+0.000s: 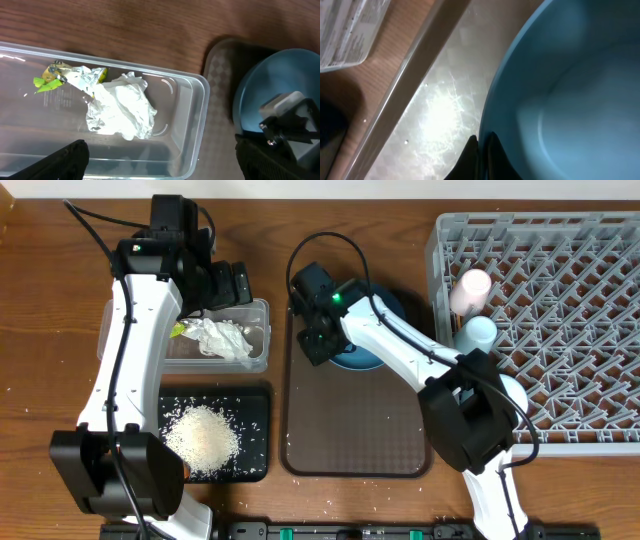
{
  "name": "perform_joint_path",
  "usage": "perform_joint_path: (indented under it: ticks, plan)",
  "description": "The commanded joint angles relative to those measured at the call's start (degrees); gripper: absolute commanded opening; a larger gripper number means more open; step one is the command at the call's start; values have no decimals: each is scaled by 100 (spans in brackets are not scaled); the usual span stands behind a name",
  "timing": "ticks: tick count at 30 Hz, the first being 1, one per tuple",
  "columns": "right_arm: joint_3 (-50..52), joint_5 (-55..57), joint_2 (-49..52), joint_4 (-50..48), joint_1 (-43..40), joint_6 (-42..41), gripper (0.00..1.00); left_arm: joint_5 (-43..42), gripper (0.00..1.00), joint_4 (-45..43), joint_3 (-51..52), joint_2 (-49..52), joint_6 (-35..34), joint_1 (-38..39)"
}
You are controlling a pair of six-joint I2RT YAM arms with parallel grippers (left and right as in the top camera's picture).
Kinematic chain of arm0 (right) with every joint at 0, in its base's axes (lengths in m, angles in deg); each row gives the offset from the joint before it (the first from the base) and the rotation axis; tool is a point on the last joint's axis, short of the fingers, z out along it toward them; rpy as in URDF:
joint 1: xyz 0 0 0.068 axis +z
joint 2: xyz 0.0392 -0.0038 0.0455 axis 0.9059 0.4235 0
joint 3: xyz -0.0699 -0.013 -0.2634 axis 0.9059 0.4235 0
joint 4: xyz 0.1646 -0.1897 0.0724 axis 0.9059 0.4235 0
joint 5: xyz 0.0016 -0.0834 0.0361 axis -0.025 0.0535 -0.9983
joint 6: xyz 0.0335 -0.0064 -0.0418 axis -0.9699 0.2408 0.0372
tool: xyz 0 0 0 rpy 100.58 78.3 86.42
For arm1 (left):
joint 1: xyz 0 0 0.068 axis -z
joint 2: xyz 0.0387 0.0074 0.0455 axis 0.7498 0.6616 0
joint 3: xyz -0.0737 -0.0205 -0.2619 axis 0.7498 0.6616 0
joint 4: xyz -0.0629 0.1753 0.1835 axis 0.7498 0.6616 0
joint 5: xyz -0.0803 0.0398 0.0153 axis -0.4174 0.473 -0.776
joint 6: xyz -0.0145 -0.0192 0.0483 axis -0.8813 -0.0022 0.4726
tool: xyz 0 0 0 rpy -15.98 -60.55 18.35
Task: Sort waste into correct bins and load items into the dishwasher rack
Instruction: 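Move the right gripper left and grasp the rim of the blue plate, then lift the blue plate and carry it right into the dish rack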
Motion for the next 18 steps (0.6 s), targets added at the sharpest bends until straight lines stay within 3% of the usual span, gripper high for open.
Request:
perform_joint_path:
  ticks: [1,11,18]
  plan:
    - [-210,-916,-472,72,-138,15,1,72,96,-2,-44,11,79,-4]
    - [-334,-1604,-2079,111,-741,149,1,72,96,-2,-44,11,79,-4]
    - [-334,-3724,-2975,-66,-2020,144,1,70,96,-2,-44,11,79,-4]
